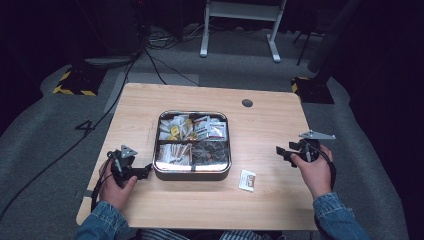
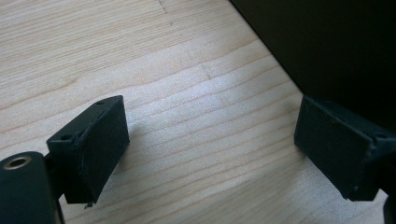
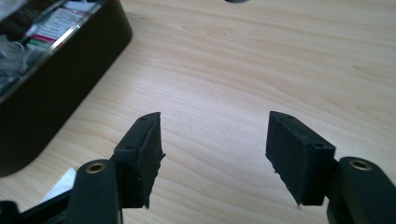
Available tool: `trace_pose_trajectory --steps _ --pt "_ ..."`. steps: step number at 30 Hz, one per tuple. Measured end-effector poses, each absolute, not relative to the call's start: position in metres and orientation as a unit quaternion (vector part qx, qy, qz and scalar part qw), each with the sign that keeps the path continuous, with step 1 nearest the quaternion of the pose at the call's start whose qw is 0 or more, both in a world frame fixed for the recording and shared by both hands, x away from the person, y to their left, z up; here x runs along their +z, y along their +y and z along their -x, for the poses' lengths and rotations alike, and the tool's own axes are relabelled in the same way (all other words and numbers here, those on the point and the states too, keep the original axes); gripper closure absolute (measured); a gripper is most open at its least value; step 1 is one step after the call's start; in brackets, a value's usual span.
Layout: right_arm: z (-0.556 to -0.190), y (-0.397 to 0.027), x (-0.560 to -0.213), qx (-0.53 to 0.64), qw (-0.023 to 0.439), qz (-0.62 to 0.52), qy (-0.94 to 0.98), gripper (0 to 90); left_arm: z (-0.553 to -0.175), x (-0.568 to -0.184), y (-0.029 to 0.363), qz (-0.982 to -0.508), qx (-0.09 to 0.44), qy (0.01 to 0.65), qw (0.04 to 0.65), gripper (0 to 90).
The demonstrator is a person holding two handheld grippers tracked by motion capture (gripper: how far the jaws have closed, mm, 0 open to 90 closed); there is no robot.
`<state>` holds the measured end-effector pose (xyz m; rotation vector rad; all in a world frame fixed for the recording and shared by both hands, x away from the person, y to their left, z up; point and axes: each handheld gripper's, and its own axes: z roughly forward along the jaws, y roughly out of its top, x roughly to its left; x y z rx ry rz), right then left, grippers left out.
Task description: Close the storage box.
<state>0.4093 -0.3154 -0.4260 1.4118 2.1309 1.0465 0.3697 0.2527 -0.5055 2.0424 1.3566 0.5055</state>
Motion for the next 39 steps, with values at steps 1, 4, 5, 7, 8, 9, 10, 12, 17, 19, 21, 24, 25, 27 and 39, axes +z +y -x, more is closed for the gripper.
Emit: trace_pose_trajectory --steps 1,4,5,7,8,9,10,12,17,19,21,24,25,27,39 --pt "-0.408 -0.318 -0.430 0.370 0.189 -0.506 0.756 36.8 -0.370 -0.505 0.253 -0.775 0.192 0.515 0.314 10.4" --pt "-0.404 -0.324 -0.441 0.364 0.190 -0.513 0.754 36.6 -0.370 -0.505 0.253 -0.775 0.192 0.515 0.314 10.3" --pt "-0.403 -0.325 -0.443 0.362 0.189 -0.516 0.753 36.6 -0.370 -0.505 0.253 -0.775 0.192 0.515 0.314 10.3" --pt "-0.400 -0.330 -0.451 0.359 0.188 -0.520 0.752 36.4 -0.370 -0.505 0.253 -0.775 0.192 0.515 0.314 10.3" --pt "-0.399 -0.332 -0.454 0.357 0.186 -0.524 0.750 36.4 -0.370 -0.505 0.253 -0.775 0.192 0.514 0.314 10.3" --pt "-0.398 -0.334 -0.458 0.356 0.184 -0.527 0.749 36.4 -0.370 -0.505 0.253 -0.775 0.192 0.515 0.314 10.4" --pt "-0.396 -0.336 -0.462 0.355 0.183 -0.531 0.748 36.3 -0.370 -0.505 0.253 -0.775 0.192 0.514 0.314 10.3" --pt "-0.394 -0.339 -0.468 0.353 0.178 -0.537 0.745 36.1 -0.370 -0.505 0.253 -0.775 0.192 0.514 0.314 10.3" --pt "-0.387 -0.347 -0.483 0.350 0.173 -0.548 0.740 35.4 -0.370 -0.505 0.253 -0.775 0.192 0.514 0.313 10.3" --pt "-0.385 -0.349 -0.488 0.351 0.173 -0.547 0.740 34.9 -0.370 -0.505 0.253 -0.775 0.192 0.514 0.313 10.3" --pt "-0.383 -0.351 -0.492 0.354 0.173 -0.545 0.740 34.5 -0.370 -0.505 0.253 -0.775 0.192 0.515 0.314 10.4" --pt "-0.380 -0.352 -0.497 0.364 0.174 -0.533 0.744 33.0 -0.370 -0.505 0.253 -0.775 0.192 0.515 0.314 10.3" --pt "-0.379 -0.352 -0.498 0.368 0.177 -0.530 0.744 32.4 -0.370 -0.505 0.253 -0.774 0.192 0.515 0.314 10.4" --pt "-0.377 -0.352 -0.500 0.372 0.182 -0.526 0.743 32.2 -0.370 -0.505 0.253 -0.775 0.192 0.514 0.314 10.4" --pt "-0.376 -0.340 -0.505 0.337 0.219 -0.487 0.776 14.1 -0.369 -0.506 0.253 -0.774 0.191 0.515 0.314 10.4"
